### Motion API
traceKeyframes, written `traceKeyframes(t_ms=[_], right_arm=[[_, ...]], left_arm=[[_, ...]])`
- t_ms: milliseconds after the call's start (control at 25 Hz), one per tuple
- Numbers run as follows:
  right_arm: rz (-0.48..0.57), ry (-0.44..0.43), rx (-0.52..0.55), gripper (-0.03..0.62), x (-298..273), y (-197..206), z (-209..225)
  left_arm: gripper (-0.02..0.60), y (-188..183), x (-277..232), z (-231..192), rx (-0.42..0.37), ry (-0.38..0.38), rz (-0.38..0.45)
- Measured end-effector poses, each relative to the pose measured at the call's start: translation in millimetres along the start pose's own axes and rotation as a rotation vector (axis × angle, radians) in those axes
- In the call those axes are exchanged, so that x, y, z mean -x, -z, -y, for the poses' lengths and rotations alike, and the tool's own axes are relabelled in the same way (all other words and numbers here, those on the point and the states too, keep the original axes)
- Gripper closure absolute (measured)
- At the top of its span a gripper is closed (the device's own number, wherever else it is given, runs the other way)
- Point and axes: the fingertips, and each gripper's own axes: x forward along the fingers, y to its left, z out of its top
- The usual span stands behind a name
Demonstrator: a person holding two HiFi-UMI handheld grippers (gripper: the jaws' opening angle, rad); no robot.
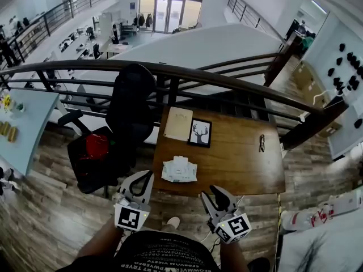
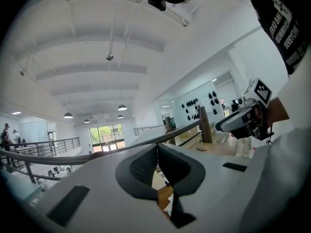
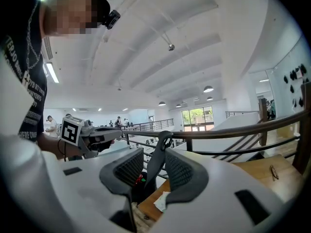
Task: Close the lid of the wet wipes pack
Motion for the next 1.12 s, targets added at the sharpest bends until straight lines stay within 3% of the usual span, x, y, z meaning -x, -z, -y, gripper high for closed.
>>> traceKeyframes(t_ms=[280, 720, 880, 1120], right_arm=[[-0.013, -0.049, -0.03, 0.454, -10, 9, 37], [-0.113, -0.099, -0.101, 0.454, -56, 64, 57], [-0.161, -0.11, -0.104, 0.454, -76, 80, 58], [-0.204, -0.083, -0.114, 0.453, -109, 94, 70]], left_arm=[[0.554, 4, -25, 14, -0.02, -0.024, -0.033], [0.554, 43, -37, 1, 0.019, -0.072, -0.131], [0.554, 53, -54, -5, 0.018, -0.041, -0.155], [0.554, 51, -87, -20, 0.01, 0.015, -0.125]])
